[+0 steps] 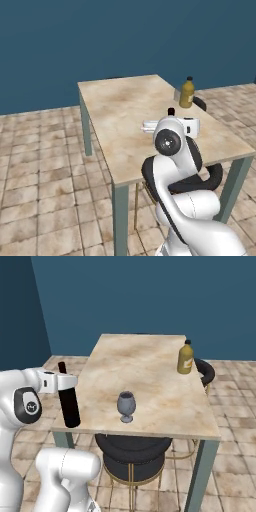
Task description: There is a wine glass and glass cup on the dining counter. Place the wine bottle next to the wine glass and the juice bottle next to the glass cup.
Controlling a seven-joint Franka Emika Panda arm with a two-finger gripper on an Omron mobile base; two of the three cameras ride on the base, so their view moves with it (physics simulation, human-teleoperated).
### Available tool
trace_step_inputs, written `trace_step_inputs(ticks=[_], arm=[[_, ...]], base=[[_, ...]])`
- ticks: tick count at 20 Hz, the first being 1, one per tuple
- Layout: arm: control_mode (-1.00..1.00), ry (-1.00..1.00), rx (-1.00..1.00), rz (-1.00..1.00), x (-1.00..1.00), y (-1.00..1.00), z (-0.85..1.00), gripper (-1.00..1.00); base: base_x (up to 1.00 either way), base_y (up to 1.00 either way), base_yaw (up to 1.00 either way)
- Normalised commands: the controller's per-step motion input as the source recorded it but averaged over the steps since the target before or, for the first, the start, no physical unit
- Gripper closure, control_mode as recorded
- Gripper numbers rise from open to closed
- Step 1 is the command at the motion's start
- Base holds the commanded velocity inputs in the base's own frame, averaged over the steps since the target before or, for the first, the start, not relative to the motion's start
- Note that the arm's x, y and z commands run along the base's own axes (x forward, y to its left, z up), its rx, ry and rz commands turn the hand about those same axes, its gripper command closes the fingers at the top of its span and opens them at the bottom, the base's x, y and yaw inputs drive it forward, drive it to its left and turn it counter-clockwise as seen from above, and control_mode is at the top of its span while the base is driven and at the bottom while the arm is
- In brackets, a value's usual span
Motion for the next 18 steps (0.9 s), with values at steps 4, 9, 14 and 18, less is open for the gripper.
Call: trace_step_inputs(ticks=[4, 9, 14, 18], arm=[[1.00, 0.00, 0.00, 0.00, 0.00, 0.00, 0.00, 1.00], [1.00, 0.00, 0.00, 0.00, 0.00, 0.00, 0.00, 1.00], [1.00, 0.00, 0.00, 0.00, 0.00, 0.00, 0.00, 1.00], [1.00, 0.00, 0.00, 0.00, 0.00, 0.00, 0.00, 1.00]], base=[[0.55, 0.14, 0.00], [0.30, 0.07, 0.00], [0.01, 0.00, 0.00], [0.00, 0.00, 0.00]])
